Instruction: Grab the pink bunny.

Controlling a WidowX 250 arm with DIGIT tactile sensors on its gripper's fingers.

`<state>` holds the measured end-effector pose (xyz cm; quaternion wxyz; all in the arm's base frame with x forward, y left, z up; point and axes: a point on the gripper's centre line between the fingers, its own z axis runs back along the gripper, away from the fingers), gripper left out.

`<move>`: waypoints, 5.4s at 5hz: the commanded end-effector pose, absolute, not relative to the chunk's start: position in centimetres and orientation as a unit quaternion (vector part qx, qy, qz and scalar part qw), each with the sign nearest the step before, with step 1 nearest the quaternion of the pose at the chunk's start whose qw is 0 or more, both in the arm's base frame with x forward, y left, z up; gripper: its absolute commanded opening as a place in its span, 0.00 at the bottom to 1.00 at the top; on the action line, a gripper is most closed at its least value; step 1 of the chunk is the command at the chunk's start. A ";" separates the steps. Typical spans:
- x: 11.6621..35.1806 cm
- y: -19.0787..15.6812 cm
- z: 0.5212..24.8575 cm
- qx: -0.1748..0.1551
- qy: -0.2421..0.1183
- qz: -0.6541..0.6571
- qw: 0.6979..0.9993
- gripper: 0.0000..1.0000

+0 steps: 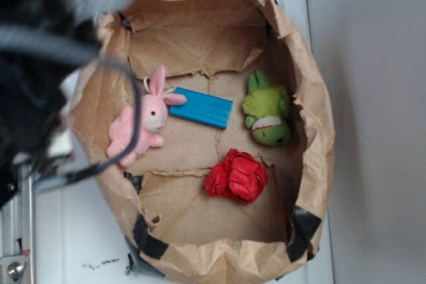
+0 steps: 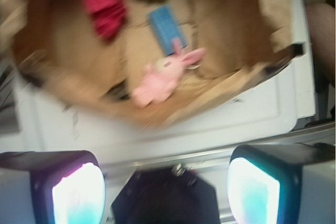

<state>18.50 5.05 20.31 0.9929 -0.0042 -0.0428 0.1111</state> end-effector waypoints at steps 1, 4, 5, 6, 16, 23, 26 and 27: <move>20.6 10.6 20.5 -0.040 -0.115 0.190 0.974 1.00; 24.5 6.5 16.0 0.025 -0.131 0.359 0.924 1.00; 25.6 5.4 14.7 0.017 -0.132 0.399 0.907 1.00; 25.6 5.4 14.7 0.017 -0.132 0.399 0.907 1.00; 25.9 1.6 5.4 0.023 -0.152 0.183 0.971 1.00; 22.3 2.6 1.2 0.155 -0.183 0.077 0.968 1.00; 25.8 3.8 5.2 0.078 -0.057 0.175 0.980 1.00; 26.7 5.1 6.3 0.002 0.034 0.179 0.983 1.00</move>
